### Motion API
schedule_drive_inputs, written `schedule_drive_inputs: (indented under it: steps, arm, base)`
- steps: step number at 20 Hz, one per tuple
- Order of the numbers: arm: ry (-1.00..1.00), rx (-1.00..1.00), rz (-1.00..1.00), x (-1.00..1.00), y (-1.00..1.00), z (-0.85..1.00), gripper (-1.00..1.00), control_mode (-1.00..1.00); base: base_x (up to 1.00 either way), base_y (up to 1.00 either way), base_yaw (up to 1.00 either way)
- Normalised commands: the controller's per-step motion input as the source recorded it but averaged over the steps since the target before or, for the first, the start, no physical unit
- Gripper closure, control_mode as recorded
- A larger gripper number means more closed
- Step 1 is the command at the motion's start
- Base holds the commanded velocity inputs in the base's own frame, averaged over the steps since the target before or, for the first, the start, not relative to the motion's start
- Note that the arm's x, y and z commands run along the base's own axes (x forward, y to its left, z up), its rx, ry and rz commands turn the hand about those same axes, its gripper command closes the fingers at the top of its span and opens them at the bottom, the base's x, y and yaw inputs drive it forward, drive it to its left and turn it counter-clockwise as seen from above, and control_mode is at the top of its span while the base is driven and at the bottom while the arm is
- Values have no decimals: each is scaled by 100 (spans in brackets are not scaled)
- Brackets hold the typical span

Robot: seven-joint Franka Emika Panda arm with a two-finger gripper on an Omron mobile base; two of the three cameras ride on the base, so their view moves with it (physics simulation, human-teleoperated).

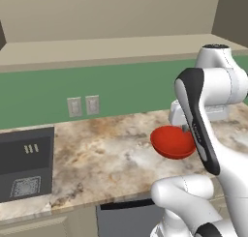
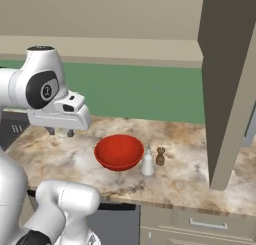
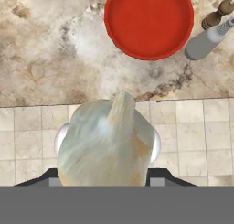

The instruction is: Retrieve the bottle and the shaker from the cabinet and place them next to the mixing bowl on the counter. Then add garlic from the fridge to the mixing bowl.

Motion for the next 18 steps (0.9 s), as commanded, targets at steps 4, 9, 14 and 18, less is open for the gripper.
schedule_drive_inputs:
  steps: [4, 9, 14, 18]
  arm:
    - [0, 0, 0, 13, -9, -4, 100, -100]
    - [-1, 1, 0, 64, -47, -34, 100, -100]
    - [-1, 0, 0, 69, -39, -54, 100, -100]
    - [0, 0, 0, 54, -6, -68, 100, -100]
  base:
    - [30, -19, 0]
    - [0, 0, 0]
    - [0, 0, 0]
    - [0, 0, 0]
